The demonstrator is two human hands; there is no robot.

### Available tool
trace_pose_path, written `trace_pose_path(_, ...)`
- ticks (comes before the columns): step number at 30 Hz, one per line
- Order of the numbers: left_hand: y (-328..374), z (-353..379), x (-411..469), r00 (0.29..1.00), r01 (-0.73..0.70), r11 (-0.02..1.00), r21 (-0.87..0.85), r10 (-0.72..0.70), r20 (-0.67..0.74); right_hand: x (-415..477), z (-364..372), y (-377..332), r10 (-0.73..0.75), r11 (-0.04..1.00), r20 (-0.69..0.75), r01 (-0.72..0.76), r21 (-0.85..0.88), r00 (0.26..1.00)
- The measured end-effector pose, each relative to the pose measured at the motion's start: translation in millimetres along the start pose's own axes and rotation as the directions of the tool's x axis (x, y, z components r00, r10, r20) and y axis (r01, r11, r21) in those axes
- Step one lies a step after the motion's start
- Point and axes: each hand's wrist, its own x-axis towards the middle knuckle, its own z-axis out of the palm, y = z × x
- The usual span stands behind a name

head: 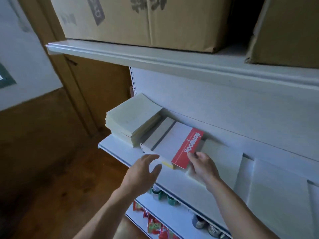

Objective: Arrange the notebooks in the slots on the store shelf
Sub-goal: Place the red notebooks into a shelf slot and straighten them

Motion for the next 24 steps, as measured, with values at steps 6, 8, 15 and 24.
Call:
trace_pose_path(6, -20.7, -5.9, 74.5, 0.984, -0.154, 0.928, 0.340, 0.114, 0.134, 12.5, 18.4, -3.6, 0.099, 0.987, -0.030, -0.094, 0.132, 0.995)
trace_pose_path(8, -30.8, -5.9, 82.5, 0.967, -0.226, 0.895, 0.385, 0.161, 0.196, 11.0, 26.3, -8.3, 0.121, 0.984, -0.041, -0.115, 0.139, 0.992)
trace_pose_path(15, -50.6, 4.3, 88.0, 0.840, -0.535, 0.796, 0.284, 0.465, 0.279, 6.2, 33.6, -22.0, 0.247, 0.959, -0.253, -0.197, 0.205, 0.935)
trace_pose_path(24, -26.5, -20.6, 120.1, 0.870, -0.158, 0.898, -0.411, 0.323, 0.371, -7.7, 47.6, -44.2, 0.289, 0.918, -0.369, -0.146, 0.370, 0.883)
